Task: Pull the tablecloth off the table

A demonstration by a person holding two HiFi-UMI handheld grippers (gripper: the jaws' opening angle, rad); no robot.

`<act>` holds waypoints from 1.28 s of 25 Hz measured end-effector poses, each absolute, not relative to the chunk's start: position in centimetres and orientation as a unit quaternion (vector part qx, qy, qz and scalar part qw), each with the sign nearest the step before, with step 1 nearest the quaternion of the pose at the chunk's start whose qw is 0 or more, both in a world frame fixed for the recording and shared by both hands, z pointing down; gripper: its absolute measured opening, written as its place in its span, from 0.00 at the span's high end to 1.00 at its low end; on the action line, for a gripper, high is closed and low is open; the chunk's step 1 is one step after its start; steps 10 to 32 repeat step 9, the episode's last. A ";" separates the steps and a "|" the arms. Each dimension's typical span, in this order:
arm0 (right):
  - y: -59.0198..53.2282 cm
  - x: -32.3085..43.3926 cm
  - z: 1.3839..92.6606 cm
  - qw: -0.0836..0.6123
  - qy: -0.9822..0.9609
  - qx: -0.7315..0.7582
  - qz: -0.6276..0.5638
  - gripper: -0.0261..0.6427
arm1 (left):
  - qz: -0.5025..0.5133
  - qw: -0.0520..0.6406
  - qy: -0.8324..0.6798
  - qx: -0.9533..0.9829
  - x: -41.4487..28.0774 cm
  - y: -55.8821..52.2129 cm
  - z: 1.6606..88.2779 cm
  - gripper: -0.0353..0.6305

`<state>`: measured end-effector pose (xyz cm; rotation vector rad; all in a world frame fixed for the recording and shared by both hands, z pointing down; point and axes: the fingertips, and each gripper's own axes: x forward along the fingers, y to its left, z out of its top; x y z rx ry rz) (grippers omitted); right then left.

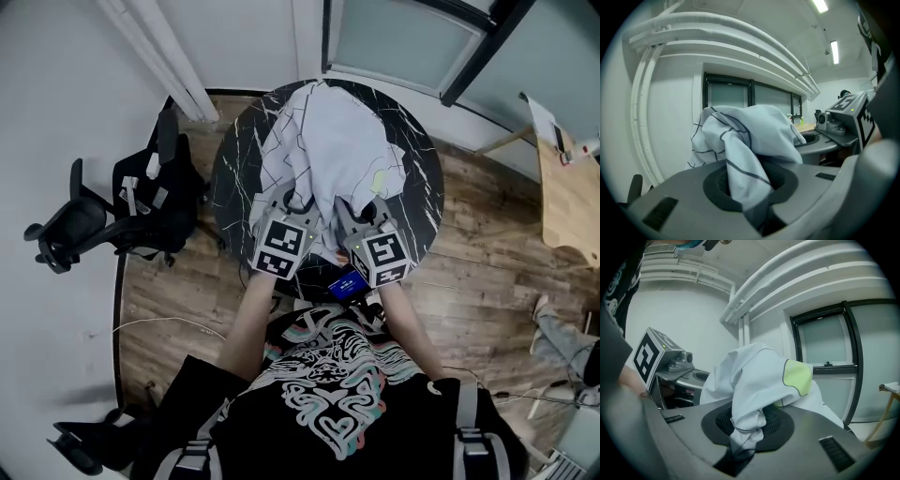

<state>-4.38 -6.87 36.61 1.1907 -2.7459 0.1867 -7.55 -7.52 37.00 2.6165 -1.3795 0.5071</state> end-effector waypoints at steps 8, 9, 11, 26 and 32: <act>-6.8 -4.4 36.5 0.068 -0.915 0.392 0.065 0.86 | 0.172 0.070 -0.463 0.867 -7.6 -7.5 36.8 0.85; -6.8 -4.3 36.5 0.068 -0.915 0.392 0.065 0.86 | 0.172 0.070 -0.463 0.867 -7.6 -7.5 36.8 0.85; -6.8 -4.3 36.5 0.068 -0.915 0.392 0.065 0.86 | 0.172 0.070 -0.463 0.867 -7.6 -7.5 36.8 0.85; -6.8 -4.3 36.5 0.068 -0.915 0.392 0.065 0.86 | 0.172 0.070 -0.463 0.867 -7.6 -7.5 36.8 0.85; -6.8 -4.3 36.5 0.068 -0.915 0.392 0.065 0.86 | 0.172 0.070 -0.463 0.867 -7.6 -7.5 36.8 0.85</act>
